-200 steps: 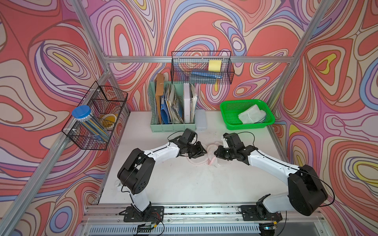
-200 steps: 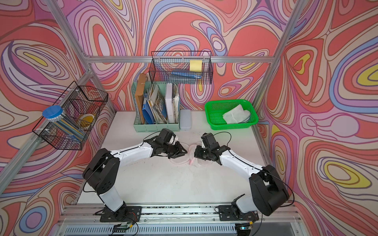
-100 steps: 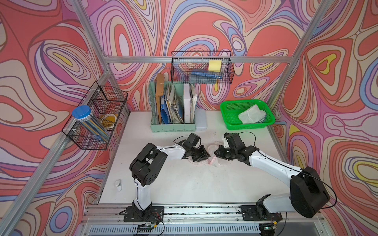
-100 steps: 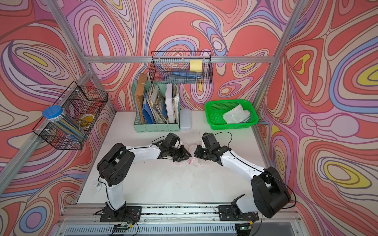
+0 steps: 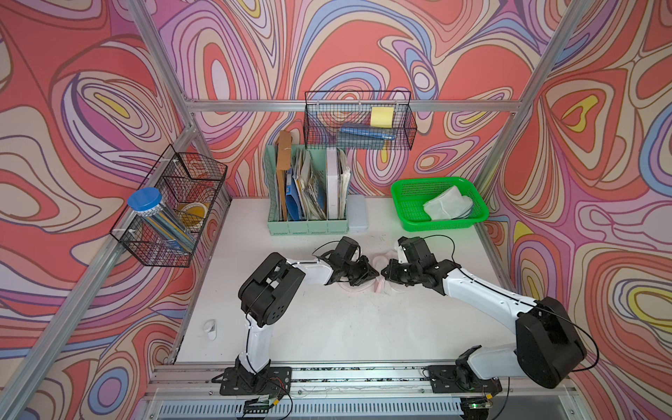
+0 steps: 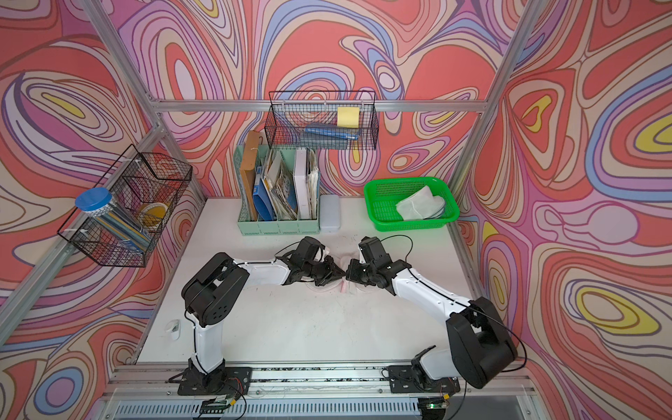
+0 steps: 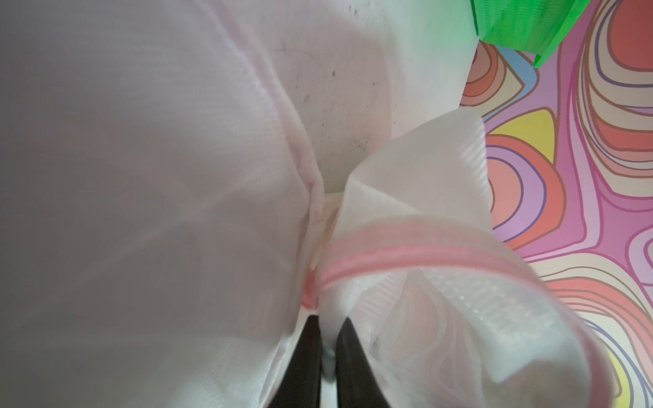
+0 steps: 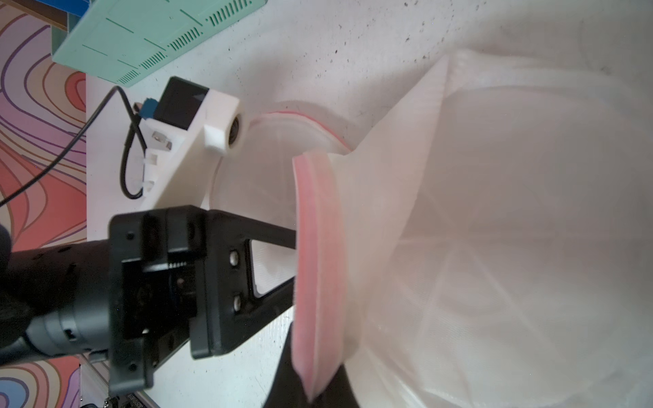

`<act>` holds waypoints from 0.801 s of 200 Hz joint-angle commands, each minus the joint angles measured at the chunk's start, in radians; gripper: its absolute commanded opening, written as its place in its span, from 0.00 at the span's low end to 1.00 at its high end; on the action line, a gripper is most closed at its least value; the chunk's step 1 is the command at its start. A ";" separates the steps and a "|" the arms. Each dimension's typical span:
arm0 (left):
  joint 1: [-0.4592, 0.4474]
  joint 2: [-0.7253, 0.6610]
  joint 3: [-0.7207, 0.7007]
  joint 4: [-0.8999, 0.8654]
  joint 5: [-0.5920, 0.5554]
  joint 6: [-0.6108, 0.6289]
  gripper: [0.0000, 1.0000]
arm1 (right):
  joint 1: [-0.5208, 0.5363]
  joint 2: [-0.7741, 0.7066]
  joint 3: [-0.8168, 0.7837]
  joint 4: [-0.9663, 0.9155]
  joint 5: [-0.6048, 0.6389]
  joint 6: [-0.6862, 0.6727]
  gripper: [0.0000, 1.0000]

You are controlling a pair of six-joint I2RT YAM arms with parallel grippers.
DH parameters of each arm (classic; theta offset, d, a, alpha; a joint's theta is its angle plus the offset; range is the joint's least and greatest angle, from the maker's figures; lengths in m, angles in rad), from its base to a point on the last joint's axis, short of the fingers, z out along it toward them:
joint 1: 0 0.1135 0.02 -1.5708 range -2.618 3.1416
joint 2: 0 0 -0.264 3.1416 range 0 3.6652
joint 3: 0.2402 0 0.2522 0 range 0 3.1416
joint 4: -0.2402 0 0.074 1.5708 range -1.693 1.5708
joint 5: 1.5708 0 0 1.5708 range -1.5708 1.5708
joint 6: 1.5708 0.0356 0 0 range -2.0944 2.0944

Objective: Turn the laundry bag inside out
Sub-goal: Turn over the laundry bag at the center of the board.

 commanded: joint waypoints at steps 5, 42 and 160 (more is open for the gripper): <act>-0.005 -0.016 0.001 0.003 -0.023 0.004 0.00 | -0.002 -0.035 -0.005 -0.009 0.017 0.000 0.00; 0.009 -0.097 0.040 -0.194 -0.064 0.093 0.00 | -0.044 -0.068 0.004 -0.053 0.040 -0.034 0.00; 0.116 -0.221 0.211 -0.667 -0.033 0.364 0.00 | -0.150 -0.118 -0.047 -0.045 -0.073 -0.132 0.36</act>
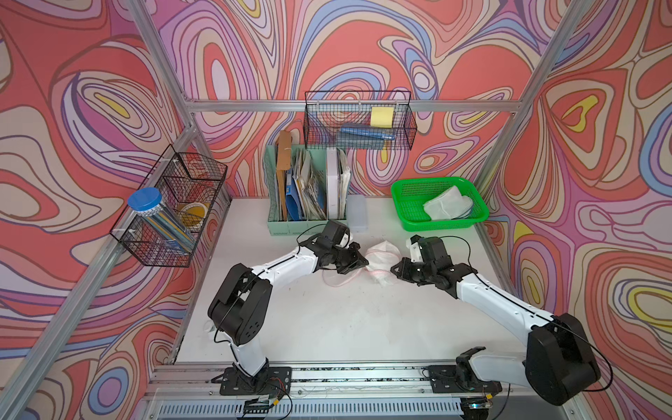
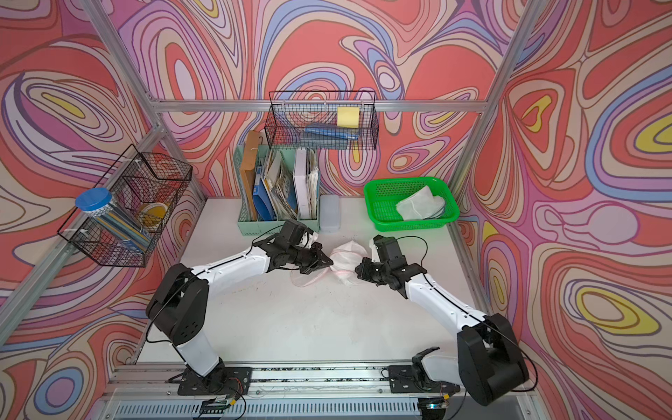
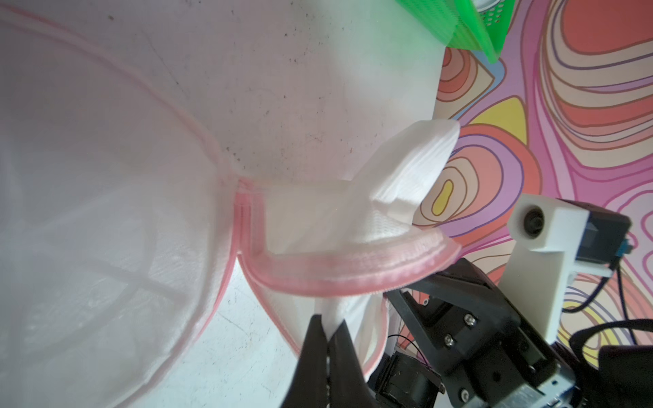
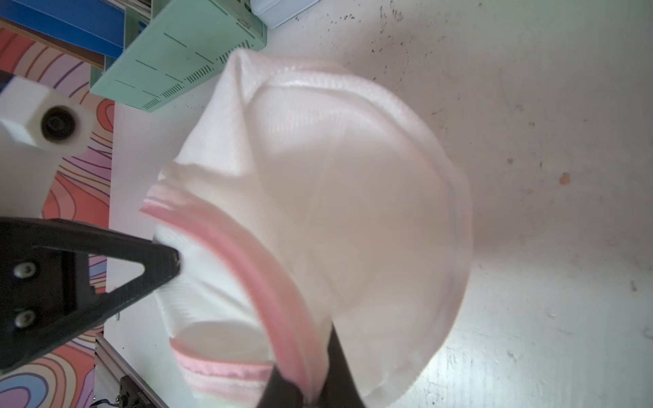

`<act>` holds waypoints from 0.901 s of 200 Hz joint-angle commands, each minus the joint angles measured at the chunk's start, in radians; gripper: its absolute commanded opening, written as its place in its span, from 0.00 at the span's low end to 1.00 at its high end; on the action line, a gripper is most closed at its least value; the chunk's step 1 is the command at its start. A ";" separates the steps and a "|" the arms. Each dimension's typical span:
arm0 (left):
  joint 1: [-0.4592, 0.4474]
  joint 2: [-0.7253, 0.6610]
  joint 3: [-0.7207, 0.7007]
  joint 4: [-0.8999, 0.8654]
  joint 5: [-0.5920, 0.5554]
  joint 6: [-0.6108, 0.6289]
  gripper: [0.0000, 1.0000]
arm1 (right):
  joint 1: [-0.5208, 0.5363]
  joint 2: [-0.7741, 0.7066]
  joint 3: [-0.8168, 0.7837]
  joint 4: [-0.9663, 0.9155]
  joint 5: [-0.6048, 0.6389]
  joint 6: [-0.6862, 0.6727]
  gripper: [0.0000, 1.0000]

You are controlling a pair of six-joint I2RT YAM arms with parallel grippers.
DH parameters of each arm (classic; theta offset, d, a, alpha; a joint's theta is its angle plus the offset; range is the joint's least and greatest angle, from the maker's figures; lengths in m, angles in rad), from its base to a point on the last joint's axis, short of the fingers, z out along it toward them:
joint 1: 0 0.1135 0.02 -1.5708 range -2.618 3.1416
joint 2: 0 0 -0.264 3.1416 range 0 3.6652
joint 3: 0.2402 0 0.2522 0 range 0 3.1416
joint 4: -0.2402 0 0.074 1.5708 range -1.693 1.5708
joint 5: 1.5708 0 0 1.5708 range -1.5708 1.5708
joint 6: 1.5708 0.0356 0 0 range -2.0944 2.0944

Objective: Turn the laundry bag inside out
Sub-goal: Turn over the laundry bag at the center of the board.

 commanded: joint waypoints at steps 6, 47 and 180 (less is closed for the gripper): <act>0.029 0.024 0.104 -0.221 -0.020 0.166 0.00 | -0.017 -0.018 0.036 -0.066 0.014 -0.069 0.42; 0.027 0.042 0.147 -0.343 -0.024 0.310 0.00 | 0.000 0.008 0.205 -0.241 0.089 -0.221 0.57; 0.004 0.074 0.108 -0.318 0.017 0.320 0.00 | 0.206 0.448 0.606 -0.327 -0.003 -0.417 0.41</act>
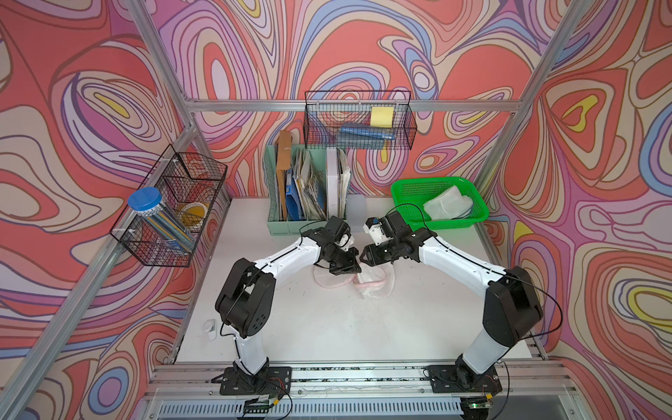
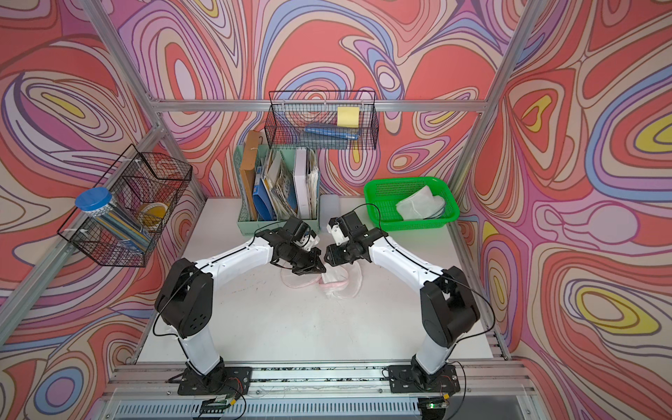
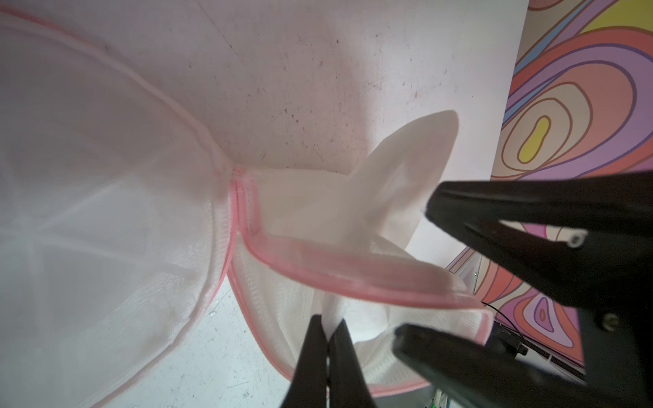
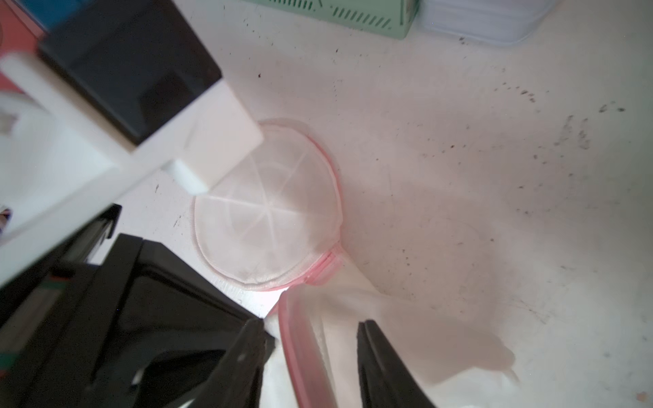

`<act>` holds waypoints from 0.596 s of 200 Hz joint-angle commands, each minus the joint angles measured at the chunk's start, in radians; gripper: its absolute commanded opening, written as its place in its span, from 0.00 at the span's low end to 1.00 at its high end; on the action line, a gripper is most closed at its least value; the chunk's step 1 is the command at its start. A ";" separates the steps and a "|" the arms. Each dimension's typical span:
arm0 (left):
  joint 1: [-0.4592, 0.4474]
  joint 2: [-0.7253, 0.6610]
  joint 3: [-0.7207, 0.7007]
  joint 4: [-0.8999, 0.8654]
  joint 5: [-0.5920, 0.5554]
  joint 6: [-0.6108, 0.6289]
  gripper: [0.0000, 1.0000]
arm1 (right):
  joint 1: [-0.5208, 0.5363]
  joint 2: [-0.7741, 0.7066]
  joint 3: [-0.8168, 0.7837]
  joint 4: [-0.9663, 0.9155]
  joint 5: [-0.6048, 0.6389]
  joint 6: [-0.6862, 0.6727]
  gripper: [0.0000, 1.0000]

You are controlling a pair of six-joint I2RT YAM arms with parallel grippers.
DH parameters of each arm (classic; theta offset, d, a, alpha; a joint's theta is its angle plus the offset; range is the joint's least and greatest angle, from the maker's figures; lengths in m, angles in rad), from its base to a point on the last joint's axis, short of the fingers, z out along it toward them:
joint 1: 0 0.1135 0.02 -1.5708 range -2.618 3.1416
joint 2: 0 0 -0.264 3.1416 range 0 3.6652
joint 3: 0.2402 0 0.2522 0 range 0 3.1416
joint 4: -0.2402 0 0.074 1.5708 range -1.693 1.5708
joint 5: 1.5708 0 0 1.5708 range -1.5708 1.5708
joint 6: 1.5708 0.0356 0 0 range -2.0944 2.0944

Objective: Turn the laundry bag inside out
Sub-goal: Turn over the laundry bag at the center of the board.

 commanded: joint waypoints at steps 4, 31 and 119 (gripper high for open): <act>-0.001 0.007 -0.014 -0.001 0.015 0.007 0.00 | 0.012 0.033 0.047 -0.031 -0.025 -0.031 0.40; -0.001 0.010 -0.015 0.000 0.016 0.006 0.00 | 0.012 0.047 0.039 -0.046 0.000 -0.035 0.23; -0.025 -0.042 -0.009 -0.038 -0.022 0.041 0.00 | -0.019 0.090 0.080 -0.037 0.169 0.083 0.00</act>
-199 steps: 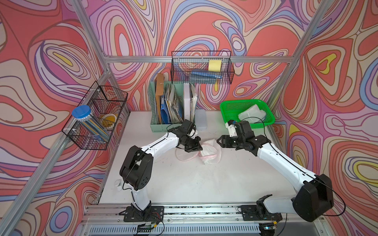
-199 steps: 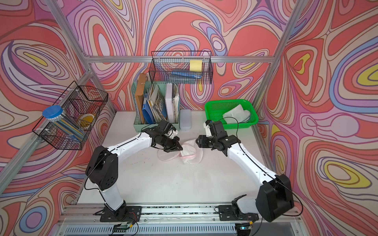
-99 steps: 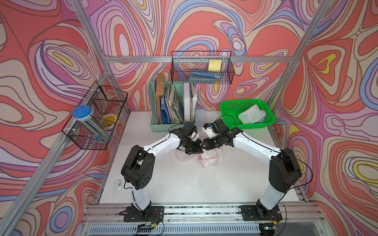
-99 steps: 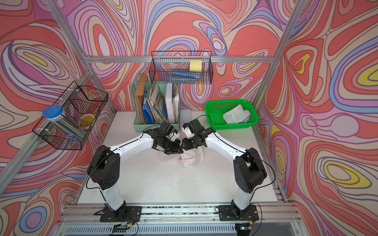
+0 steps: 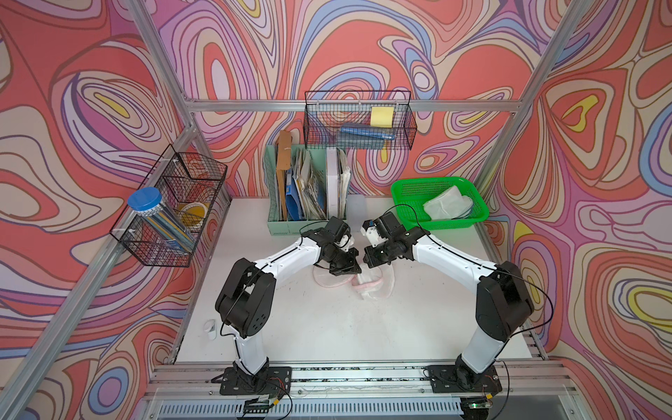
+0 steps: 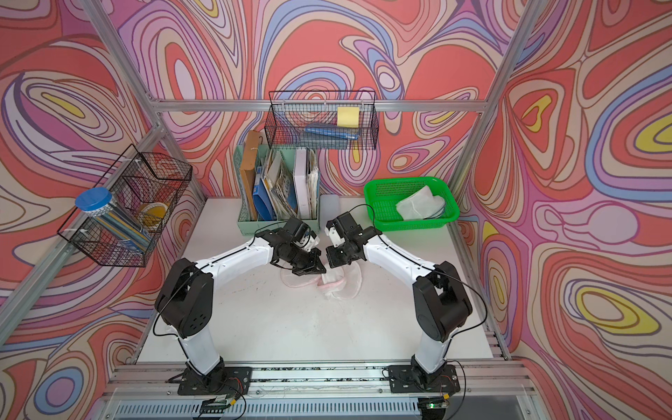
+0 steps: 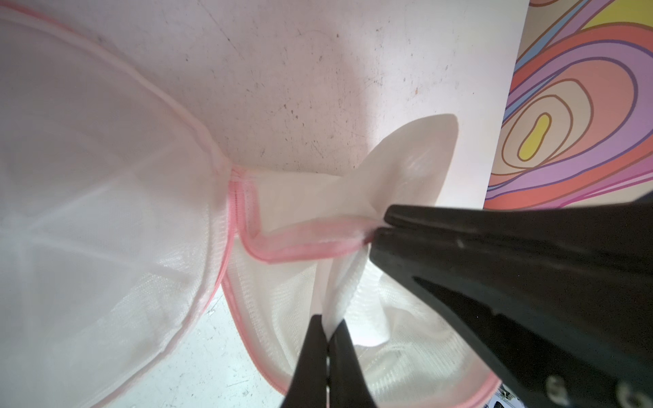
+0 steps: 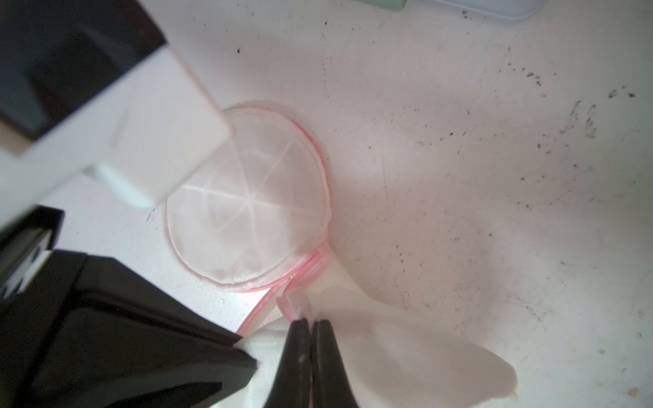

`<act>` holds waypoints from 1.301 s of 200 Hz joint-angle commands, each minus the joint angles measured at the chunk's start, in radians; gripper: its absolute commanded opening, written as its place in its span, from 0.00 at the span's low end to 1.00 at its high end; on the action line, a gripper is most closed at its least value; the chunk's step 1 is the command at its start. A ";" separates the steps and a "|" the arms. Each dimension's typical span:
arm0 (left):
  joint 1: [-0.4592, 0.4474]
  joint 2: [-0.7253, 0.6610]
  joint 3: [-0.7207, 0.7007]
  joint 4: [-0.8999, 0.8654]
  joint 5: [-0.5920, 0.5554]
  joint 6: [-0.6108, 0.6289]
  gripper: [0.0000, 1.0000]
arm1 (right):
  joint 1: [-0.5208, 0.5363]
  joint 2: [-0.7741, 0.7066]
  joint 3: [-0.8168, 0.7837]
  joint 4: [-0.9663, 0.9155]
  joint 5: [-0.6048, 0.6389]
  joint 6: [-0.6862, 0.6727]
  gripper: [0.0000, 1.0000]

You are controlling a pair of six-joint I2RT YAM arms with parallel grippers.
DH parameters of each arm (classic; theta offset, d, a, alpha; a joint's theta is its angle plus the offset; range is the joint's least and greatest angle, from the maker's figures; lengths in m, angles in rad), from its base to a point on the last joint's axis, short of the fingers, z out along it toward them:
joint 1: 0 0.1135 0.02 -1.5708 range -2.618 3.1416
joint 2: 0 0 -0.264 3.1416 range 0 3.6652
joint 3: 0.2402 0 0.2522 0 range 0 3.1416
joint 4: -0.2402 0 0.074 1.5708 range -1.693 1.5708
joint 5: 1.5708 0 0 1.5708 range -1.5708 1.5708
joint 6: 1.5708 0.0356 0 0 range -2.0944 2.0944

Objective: Turn the laundry bag inside out
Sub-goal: Turn over the laundry bag at the center of the board.

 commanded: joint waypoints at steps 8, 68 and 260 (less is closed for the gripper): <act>-0.022 -0.062 -0.014 -0.044 -0.040 0.040 0.00 | -0.046 0.065 0.061 -0.006 0.097 0.100 0.00; 0.040 -0.232 -0.107 -0.014 -0.262 -0.049 0.00 | -0.179 -0.032 -0.074 -0.006 0.106 0.216 0.00; -0.051 -0.227 -0.267 0.453 -0.487 -0.352 0.00 | -0.051 -0.253 -0.283 0.209 -0.033 0.716 0.66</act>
